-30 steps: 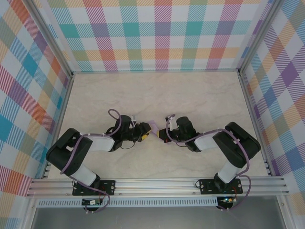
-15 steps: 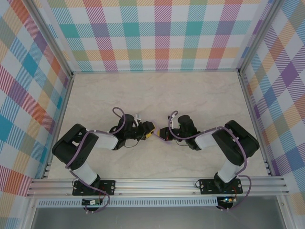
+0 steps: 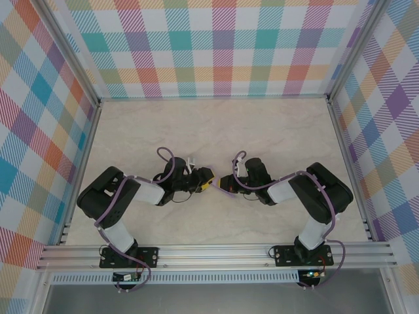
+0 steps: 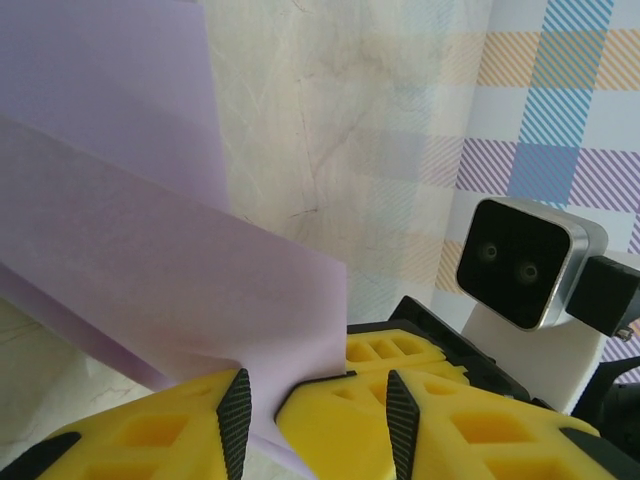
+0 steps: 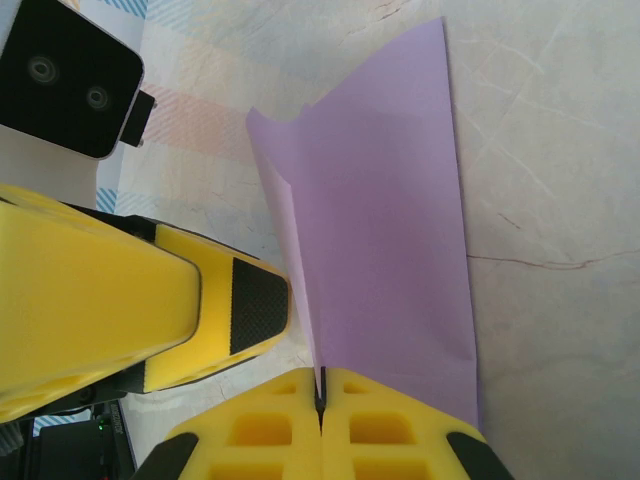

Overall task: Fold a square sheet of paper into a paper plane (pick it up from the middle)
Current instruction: Fold the wing for the fifth time at the center of the table.

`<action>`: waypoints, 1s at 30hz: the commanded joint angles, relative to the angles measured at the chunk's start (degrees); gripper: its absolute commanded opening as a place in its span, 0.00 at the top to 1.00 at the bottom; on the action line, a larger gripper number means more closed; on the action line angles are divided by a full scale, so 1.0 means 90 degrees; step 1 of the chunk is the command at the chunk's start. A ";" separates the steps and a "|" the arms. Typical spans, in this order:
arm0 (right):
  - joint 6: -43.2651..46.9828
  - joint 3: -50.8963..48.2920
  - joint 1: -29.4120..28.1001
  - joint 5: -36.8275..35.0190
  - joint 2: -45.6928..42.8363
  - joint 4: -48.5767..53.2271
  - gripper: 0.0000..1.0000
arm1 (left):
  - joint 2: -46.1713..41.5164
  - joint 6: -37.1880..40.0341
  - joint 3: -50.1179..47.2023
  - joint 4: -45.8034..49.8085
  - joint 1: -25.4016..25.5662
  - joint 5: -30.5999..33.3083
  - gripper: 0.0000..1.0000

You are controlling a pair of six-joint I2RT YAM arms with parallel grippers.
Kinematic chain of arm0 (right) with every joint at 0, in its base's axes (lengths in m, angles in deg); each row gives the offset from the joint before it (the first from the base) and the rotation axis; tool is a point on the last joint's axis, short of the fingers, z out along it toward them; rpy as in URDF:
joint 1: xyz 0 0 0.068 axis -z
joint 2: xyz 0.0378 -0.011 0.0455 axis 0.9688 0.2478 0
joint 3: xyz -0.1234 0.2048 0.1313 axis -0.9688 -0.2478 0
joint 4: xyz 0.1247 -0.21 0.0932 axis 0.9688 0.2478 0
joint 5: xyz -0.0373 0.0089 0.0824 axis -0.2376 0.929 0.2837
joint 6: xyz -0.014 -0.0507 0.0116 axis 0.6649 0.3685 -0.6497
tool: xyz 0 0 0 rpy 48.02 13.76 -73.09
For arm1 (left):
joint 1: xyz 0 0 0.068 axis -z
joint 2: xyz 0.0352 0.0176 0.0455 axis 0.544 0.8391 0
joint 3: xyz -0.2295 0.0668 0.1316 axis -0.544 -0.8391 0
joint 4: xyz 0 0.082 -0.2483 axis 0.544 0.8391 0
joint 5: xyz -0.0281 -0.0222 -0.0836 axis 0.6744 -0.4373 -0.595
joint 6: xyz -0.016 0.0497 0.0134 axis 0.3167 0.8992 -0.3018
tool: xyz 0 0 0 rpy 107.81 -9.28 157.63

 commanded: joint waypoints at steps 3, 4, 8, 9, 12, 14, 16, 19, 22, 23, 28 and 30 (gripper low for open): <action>0.0014 0.0083 0.0025 0.0072 0.0118 -0.0055 0.95 | 0.0227 -0.0038 0.0193 -0.0477 0.0077 -0.0112 0.58; 0.0053 0.0102 0.0020 0.0077 0.0125 0.0014 0.94 | 0.0245 -0.0048 0.0193 -0.0497 0.0077 -0.0097 0.58; 0.0301 0.0187 0.0028 0.0103 0.0095 0.0348 0.89 | 0.0276 -0.0058 0.0203 -0.0512 0.0089 -0.0052 0.59; 0.0376 0.0211 0.0025 0.0114 0.0083 0.0437 0.87 | 0.0288 -0.0058 0.0201 -0.0513 0.0087 -0.0052 0.59; 0.0637 0.0265 0.0020 0.0136 0.0035 0.0739 0.82 | 0.0317 -0.0058 0.0221 -0.0499 0.0087 -0.0037 0.59; 0.0861 0.0311 0.0025 0.0136 -0.0004 0.0926 0.80 | 0.0351 -0.0057 0.0242 -0.0500 0.0091 -0.0032 0.59; 0.1115 0.0361 0.0025 0.0126 -0.0067 0.1119 0.78 | 0.0379 -0.0065 0.0271 -0.0494 0.0087 -0.0040 0.59; 0.1549 0.0422 0.0030 0.0131 -0.0155 0.1369 0.74 | 0.0405 -0.0067 0.0315 -0.0465 0.0087 -0.0024 0.59; 0.2020 0.0467 0.0025 0.0140 -0.0255 0.1583 0.68 | 0.0418 -0.0058 0.0349 -0.0400 0.0087 -0.0003 0.59; 0.2174 0.0476 0.0026 0.0151 -0.0289 0.1649 0.67 | 0.0429 -0.0058 0.0349 -0.0395 0.0083 0.0005 0.59; 0.2816 0.0545 0.0020 0.0175 -0.0379 0.1972 0.63 | 0.0501 -0.0067 0.0407 -0.0339 0.0087 -0.0004 0.60; 0.3028 0.0547 0.0025 0.0134 -0.0425 0.2037 0.63 | 0.0513 -0.0067 0.0428 -0.0312 0.0091 0.0004 0.60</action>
